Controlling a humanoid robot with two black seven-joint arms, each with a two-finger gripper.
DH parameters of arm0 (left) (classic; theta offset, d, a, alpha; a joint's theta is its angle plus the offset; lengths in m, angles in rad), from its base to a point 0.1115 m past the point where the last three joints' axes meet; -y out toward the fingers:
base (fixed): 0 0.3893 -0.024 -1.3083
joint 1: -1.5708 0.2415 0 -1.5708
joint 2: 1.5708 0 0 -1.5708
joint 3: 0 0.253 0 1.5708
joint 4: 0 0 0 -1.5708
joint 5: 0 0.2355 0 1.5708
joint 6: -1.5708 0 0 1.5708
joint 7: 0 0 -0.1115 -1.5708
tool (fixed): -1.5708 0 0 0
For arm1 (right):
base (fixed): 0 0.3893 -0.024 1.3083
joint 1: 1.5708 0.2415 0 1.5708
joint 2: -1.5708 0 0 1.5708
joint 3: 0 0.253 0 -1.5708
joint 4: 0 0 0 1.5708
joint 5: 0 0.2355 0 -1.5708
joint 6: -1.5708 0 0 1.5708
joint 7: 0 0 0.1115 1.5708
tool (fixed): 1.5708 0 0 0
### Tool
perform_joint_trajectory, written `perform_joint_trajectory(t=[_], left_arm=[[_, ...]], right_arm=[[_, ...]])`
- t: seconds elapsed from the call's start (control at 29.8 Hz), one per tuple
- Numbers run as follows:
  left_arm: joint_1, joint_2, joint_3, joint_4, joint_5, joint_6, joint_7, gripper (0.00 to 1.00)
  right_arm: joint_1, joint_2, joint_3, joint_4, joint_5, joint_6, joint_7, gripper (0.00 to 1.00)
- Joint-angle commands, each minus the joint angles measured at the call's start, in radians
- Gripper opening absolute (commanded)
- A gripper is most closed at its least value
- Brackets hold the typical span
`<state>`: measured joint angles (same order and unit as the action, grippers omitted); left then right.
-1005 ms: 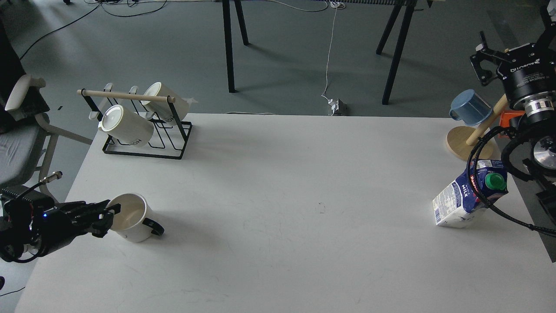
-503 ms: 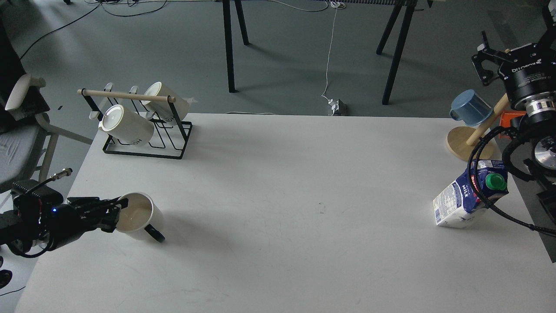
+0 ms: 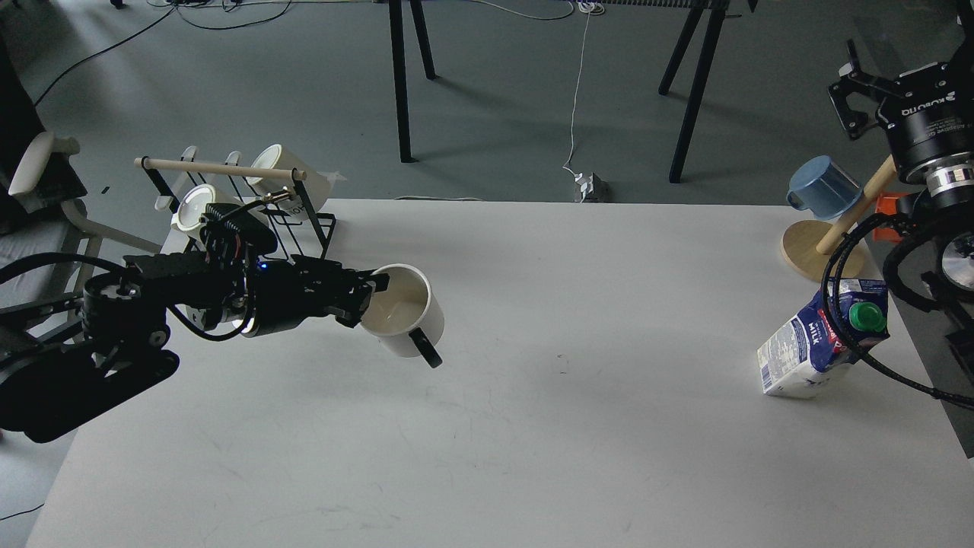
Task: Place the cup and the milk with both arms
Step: 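Carry the mug toward the table center and set it down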
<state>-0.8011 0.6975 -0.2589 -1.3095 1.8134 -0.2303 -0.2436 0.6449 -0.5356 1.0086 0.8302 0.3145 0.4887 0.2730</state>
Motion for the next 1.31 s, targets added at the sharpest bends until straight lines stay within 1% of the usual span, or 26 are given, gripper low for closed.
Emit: perform_joint_trajectory(t=[0.0, 0.1, 0.17, 0.27, 0.37, 0.54, 0.64, 0.74, 0.84, 0.9, 0.94, 0.97, 1.01, 1.04, 1.11, 1.14, 1.27], left_arm=[[-0.042, -0.094, -0.002, 0.035, 0.11, -0.075, 0.013, 0.04], [-0.047, -0.208, 0.0, 0.082, 0.159, -0.086, 0.014, 0.03], [-0.043, -0.28, 0.001, 0.11, 0.19, -0.086, 0.02, 0.03], [-0.038, -0.389, 0.003, 0.154, 0.269, -0.09, 0.041, 0.03], [-0.035, -0.472, 0.003, 0.196, 0.317, -0.113, 0.046, 0.04], [-0.003, -0.558, 0.004, 0.213, 0.354, -0.129, 0.05, 0.04], [0.016, -0.576, 0.015, 0.214, 0.368, -0.142, 0.069, 0.04], [0.036, -0.587, 0.059, 0.214, 0.368, -0.142, 0.092, 0.05], [0.037, -0.628, 0.067, 0.225, 0.368, -0.142, 0.122, 0.09], [0.037, -0.645, 0.066, 0.239, 0.368, -0.142, 0.127, 0.12], [0.036, -0.645, 0.063, 0.24, 0.368, -0.142, 0.129, 0.13], [0.034, -0.644, 0.063, 0.24, 0.368, -0.142, 0.129, 0.17], [0.033, -0.642, 0.061, 0.24, 0.368, -0.142, 0.13, 0.23], [0.033, -0.639, 0.058, 0.24, 0.368, -0.142, 0.133, 0.32], [0.03, -0.633, 0.055, 0.24, 0.368, -0.136, 0.138, 0.53], [0.03, -0.63, 0.05, 0.239, 0.368, -0.135, 0.136, 0.61], [0.022, -0.596, 0.023, 0.227, 0.368, -0.141, 0.129, 0.62]], right_arm=[[-0.001, -0.02, 0.016, 0.003, 0.0, 0.0, 0.0, 0.99], [-0.001, -0.02, 0.016, 0.003, 0.0, 0.0, 0.0, 0.99], [-0.001, -0.02, 0.016, 0.001, 0.0, 0.0, -0.001, 0.99], [-0.001, -0.018, 0.013, 0.0, 0.0, 0.0, -0.001, 0.99], [-0.001, -0.018, 0.013, 0.0, 0.0, 0.0, -0.001, 0.99], [-0.002, -0.032, 0.013, 0.001, 0.0, 0.0, -0.001, 0.99], [-0.002, -0.044, 0.015, 0.003, 0.0, 0.0, -0.001, 0.99], [-0.004, -0.049, 0.015, 0.003, 0.0, 0.0, -0.001, 0.99], [-0.005, -0.05, 0.016, 0.01, 0.0, 0.0, -0.001, 0.99], [-0.008, -0.05, 0.016, 0.02, 0.0, 0.0, -0.001, 0.99], [-0.008, -0.049, 0.016, 0.02, 0.0, 0.0, -0.001, 0.99], [-0.01, -0.049, 0.016, 0.021, 0.0, 0.0, -0.001, 0.99], [-0.01, -0.049, 0.016, 0.023, 0.0, 0.0, -0.001, 0.99], [-0.01, -0.049, 0.016, 0.023, 0.0, 0.0, -0.001, 0.99], [-0.01, -0.049, 0.016, 0.023, 0.0, 0.0, -0.001, 0.99], [-0.01, -0.05, 0.016, 0.023, 0.0, 0.0, -0.001, 0.99], [-0.01, -0.05, 0.015, 0.024, 0.0, 0.0, -0.001, 0.99]])
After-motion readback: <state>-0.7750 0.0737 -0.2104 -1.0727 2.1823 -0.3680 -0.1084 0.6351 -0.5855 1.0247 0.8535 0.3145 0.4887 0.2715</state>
